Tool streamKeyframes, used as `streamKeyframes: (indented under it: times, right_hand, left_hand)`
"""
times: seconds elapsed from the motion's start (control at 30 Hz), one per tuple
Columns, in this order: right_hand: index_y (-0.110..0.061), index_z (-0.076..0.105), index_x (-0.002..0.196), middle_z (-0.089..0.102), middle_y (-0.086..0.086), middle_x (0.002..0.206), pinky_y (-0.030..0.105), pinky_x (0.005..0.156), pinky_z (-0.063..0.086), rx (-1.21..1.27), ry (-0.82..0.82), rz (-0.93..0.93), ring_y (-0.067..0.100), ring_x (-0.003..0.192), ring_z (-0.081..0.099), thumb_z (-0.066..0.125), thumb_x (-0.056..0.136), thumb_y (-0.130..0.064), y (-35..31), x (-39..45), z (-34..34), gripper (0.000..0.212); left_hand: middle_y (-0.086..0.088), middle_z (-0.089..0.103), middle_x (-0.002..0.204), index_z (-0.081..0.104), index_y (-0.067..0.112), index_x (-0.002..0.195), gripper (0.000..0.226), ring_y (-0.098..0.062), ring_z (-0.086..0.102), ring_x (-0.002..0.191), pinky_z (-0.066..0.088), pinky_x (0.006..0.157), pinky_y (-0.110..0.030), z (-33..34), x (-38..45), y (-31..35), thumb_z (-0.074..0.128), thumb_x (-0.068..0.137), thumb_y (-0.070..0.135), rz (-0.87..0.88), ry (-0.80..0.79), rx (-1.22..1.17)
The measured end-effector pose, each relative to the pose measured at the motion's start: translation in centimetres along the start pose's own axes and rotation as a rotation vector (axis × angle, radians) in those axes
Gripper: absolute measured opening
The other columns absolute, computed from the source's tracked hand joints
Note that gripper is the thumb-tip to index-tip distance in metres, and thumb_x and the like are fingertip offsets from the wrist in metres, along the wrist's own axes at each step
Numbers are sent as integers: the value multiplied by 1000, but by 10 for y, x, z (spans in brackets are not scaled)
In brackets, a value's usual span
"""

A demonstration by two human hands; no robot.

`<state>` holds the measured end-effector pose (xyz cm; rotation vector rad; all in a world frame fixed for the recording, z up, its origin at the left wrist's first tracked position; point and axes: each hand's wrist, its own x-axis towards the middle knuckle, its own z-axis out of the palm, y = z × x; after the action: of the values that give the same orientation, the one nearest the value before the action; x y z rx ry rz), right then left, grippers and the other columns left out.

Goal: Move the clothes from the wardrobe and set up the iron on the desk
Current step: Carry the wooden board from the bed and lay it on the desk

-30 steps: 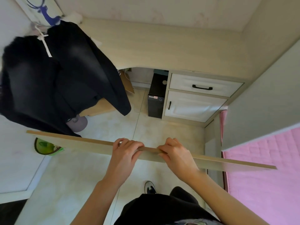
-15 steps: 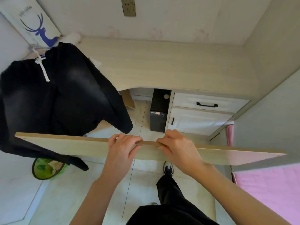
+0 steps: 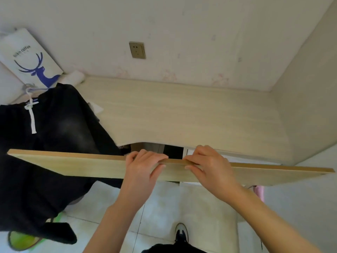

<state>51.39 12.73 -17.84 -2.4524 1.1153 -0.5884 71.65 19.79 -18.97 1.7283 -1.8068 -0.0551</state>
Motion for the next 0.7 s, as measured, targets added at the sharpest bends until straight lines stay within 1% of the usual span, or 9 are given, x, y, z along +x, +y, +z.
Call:
streamKeyframes:
  times: [0.1, 0.2, 0.33, 0.47, 0.57, 0.7]
  right_hand:
    - [-29, 68, 107, 49, -13, 84, 37, 55, 46, -12, 32, 12, 9, 81, 42, 64, 87, -27, 18, 22, -13, 21]
    - [-28, 69, 104, 50, -12, 83, 33, 52, 43, -27, 66, 20, 8, 79, 41, 66, 86, -27, 31, 41, -24, 18]
    - [-26, 70, 103, 53, -11, 84, 35, 54, 45, -21, 87, 38, 10, 81, 44, 66, 86, -27, 50, 67, -32, 17]
    - [-27, 70, 104, 52, -13, 84, 32, 55, 44, -6, 112, 68, 6, 81, 42, 67, 86, -28, 68, 91, -30, 18]
    - [-28, 70, 105, 54, -13, 85, 36, 58, 47, 7, 112, 99, 8, 83, 47, 66, 85, -29, 82, 112, -29, 20]
    - [-28, 70, 105, 56, -11, 86, 41, 57, 49, -9, 108, 119, 12, 85, 51, 67, 84, -28, 94, 147, -32, 21]
  left_hand:
    - [19, 64, 92, 68, 27, 99, 22, -2, 51, 85, 19, 97, -16, 9, 33, 3, 51, 88, 34, 5, 12, -15]
    - [20, 64, 92, 66, 29, 100, 19, -2, 51, 85, 21, 95, -18, 17, 62, 2, 53, 88, 34, 26, 7, -37]
    - [22, 63, 93, 68, 29, 101, 19, 2, 51, 88, 20, 95, -17, 27, 98, -5, 56, 87, 34, 46, -25, -41]
    - [22, 64, 92, 69, 29, 101, 17, 1, 52, 88, 20, 95, -17, 42, 131, -18, 62, 86, 30, 59, -47, -78]
    - [23, 64, 90, 70, 29, 99, 17, 0, 52, 86, 21, 94, -17, 52, 159, -29, 65, 83, 28, 63, -58, -114]
    - [24, 64, 90, 70, 30, 100, 20, 2, 52, 86, 21, 93, -15, 61, 198, -47, 58, 85, 36, 88, -69, -169]
